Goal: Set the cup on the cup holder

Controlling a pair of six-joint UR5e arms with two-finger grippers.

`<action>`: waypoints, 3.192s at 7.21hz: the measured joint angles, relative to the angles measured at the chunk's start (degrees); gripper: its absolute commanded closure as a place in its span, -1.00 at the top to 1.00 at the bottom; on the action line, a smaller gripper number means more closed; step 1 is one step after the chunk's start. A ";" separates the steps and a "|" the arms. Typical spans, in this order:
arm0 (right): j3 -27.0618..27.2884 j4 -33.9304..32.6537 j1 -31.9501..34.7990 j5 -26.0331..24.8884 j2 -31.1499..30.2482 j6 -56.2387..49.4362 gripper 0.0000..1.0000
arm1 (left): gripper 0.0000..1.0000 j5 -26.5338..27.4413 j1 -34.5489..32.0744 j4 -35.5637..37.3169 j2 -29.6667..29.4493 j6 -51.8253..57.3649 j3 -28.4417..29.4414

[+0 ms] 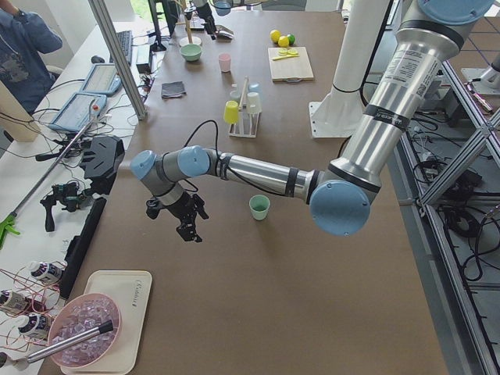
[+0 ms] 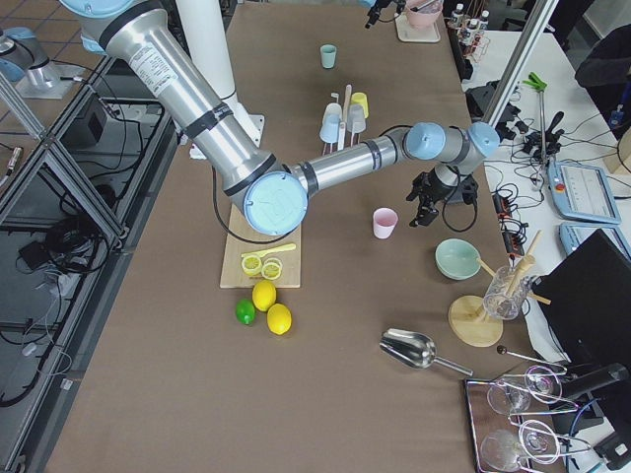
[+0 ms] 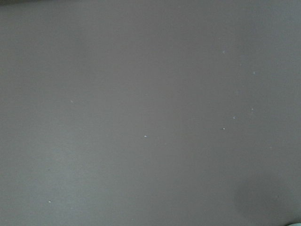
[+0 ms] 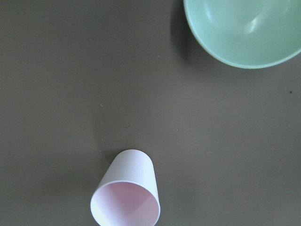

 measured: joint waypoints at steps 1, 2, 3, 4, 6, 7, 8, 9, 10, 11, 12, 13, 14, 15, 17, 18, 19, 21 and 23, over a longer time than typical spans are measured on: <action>-3.10 0.08 -1.06 0.57 1.63 -1.42 1.00 | 0.94 0.90 1.29 2.79 -1.32 1.65 0.98; -5.69 0.18 -2.23 0.78 2.99 -2.62 1.00 | 0.94 1.23 2.58 5.51 -2.50 4.05 2.27; -8.16 0.24 -3.44 0.81 4.15 -4.11 1.00 | 0.94 1.34 3.62 8.08 -4.06 5.79 3.84; -10.74 0.30 -4.32 0.82 5.26 -5.89 1.00 | 0.94 1.25 4.51 9.65 -5.12 6.92 4.90; -14.78 0.31 -5.44 0.56 6.77 -8.67 1.00 | 0.94 -1.05 7.12 10.60 -5.76 8.60 5.99; -15.56 0.28 -5.69 0.26 6.97 -9.13 1.00 | 0.94 -3.07 8.29 10.68 -5.84 9.28 7.12; -16.22 0.26 -5.73 -0.05 7.10 -9.60 1.00 | 0.94 -4.69 9.16 10.75 -6.38 10.02 8.86; -17.31 0.21 -5.75 -0.43 7.51 -10.22 1.00 | 0.94 -5.77 10.03 11.41 -7.87 10.39 10.82; -19.57 0.14 -5.77 -0.86 8.98 -10.94 1.00 | 0.94 -6.38 10.92 12.91 -9.63 10.55 12.40; -23.45 0.12 -5.77 -1.10 11.54 -11.92 1.00 | 0.94 -6.78 11.49 15.04 -10.83 10.68 13.27; -26.98 0.18 -5.85 -1.27 13.73 -12.84 1.00 | 0.94 -6.93 12.64 17.25 -11.42 10.72 13.60; -29.91 0.29 -5.95 -1.39 15.23 -13.93 1.00 | 0.94 -7.25 14.17 18.54 -11.48 10.66 13.71; -33.04 0.46 -6.23 -1.46 16.53 -15.16 1.00 | 0.94 -7.97 15.20 19.20 -11.37 10.67 13.74; -36.09 1.09 -6.54 -1.54 17.70 -16.01 1.00 | 0.94 -8.48 15.73 19.74 -11.30 10.75 13.78; -39.39 2.71 -7.15 -1.77 18.79 -16.54 1.00 | 0.94 -8.20 17.06 20.78 -11.13 10.73 13.79; -40.41 3.42 -7.67 -1.89 19.05 -16.58 1.00 | 0.94 -7.50 17.95 21.42 -10.92 10.68 13.75; -42.11 4.50 -8.12 -1.96 19.57 -16.66 1.00 | 0.94 -6.58 18.74 21.99 -10.67 10.66 13.62; -46.69 6.19 -8.44 -1.88 21.57 -17.08 1.00 | 0.94 -4.52 19.65 22.63 -10.14 10.68 13.32; -49.83 6.61 -8.73 -1.76 23.40 -17.21 1.00 | 0.94 -2.33 20.24 22.74 -9.55 10.65 13.26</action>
